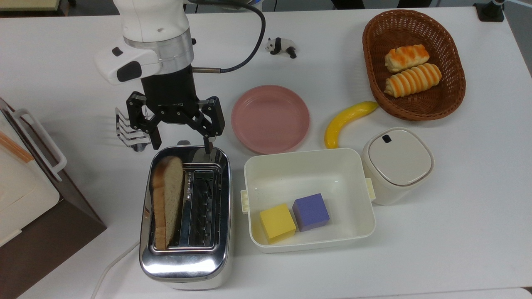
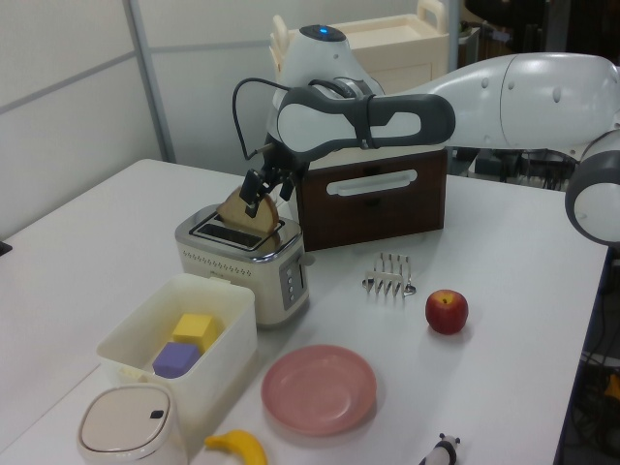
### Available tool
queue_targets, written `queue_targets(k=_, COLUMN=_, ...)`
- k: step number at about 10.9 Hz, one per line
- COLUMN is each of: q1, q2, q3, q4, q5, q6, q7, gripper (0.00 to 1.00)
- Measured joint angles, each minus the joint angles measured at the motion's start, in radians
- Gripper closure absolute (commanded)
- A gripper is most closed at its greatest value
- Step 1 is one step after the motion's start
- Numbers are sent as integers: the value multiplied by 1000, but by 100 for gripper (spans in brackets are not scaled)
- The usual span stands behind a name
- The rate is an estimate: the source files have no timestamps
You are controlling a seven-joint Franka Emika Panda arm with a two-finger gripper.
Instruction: Put the bread in the toaster
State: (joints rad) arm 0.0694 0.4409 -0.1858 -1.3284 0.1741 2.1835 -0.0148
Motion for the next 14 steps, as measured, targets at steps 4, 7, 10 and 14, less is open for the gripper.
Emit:
queue_targets(k=4, q1=0, q2=0, q3=-1, q4=0, q5=0, q6=29, q7=1, gripper=0)
queue_targets(k=7, q1=-1, q2=1, q3=-1, q4=-1, q5=-29, q6=109, q7=29, gripper=0)
queue_targets(k=10, q1=13, q2=34, q3=2, q4=-15, q5=-182, q6=146, q7=47, gripper=0)
queue_targets(k=14, q1=25, q2=71, q3=2, q4=-16, q5=-223, q6=168, q7=47, gripper=100)
